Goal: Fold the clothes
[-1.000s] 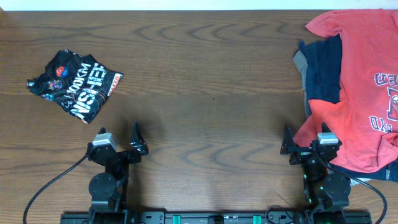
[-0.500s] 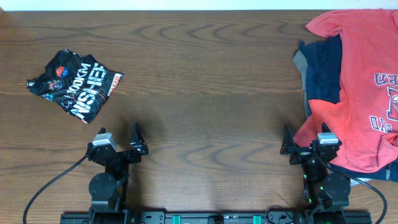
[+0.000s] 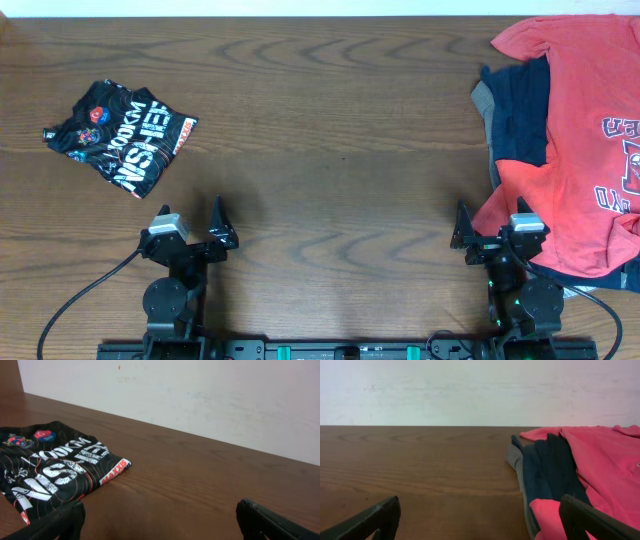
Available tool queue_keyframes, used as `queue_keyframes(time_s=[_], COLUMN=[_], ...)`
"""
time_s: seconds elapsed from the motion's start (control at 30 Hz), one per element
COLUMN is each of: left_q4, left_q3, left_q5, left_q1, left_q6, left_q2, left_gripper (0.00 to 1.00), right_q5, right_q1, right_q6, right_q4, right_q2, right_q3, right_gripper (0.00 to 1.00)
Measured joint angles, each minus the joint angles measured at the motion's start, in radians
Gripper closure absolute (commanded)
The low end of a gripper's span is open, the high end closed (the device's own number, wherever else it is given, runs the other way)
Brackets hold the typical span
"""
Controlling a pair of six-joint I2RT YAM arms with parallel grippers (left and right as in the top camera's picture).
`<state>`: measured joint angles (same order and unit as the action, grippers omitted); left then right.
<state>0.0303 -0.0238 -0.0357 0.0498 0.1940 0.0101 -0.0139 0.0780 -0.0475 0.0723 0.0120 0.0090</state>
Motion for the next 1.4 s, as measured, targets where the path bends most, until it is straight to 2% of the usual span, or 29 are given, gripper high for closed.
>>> queue_keyframes(time_s=[0.37, 0.8, 1.07, 1.4], left_q4=[0.000, 0.023, 0.243, 0.521], left_q3=[0.000, -0.006, -0.093, -0.401], left_q5=[0.000, 0.019, 0.060, 0.068], left_q1=[0.000, 0.000, 0.000, 0.000], left_q6=[0.000, 0.000, 0.000, 0.000], left_q2=[0.000, 0.003, 0.103, 0.398], left_gripper=[0.02, 0.02, 0.02, 0.02], right_q5=[0.000, 0.027, 0.002, -0.047], right_q1=[0.000, 0.000, 0.000, 0.000], right_q6=[-0.003, -0.091, -0.099, -0.093], right_q4=[-0.002, -0.002, 0.076, 0.272], right_q2=[0.000, 0.006, 0.140, 0.528], right_q3=[0.000, 0.000, 0.074, 0.391], right_gripper=[0.01, 0.01, 0.01, 0.01])
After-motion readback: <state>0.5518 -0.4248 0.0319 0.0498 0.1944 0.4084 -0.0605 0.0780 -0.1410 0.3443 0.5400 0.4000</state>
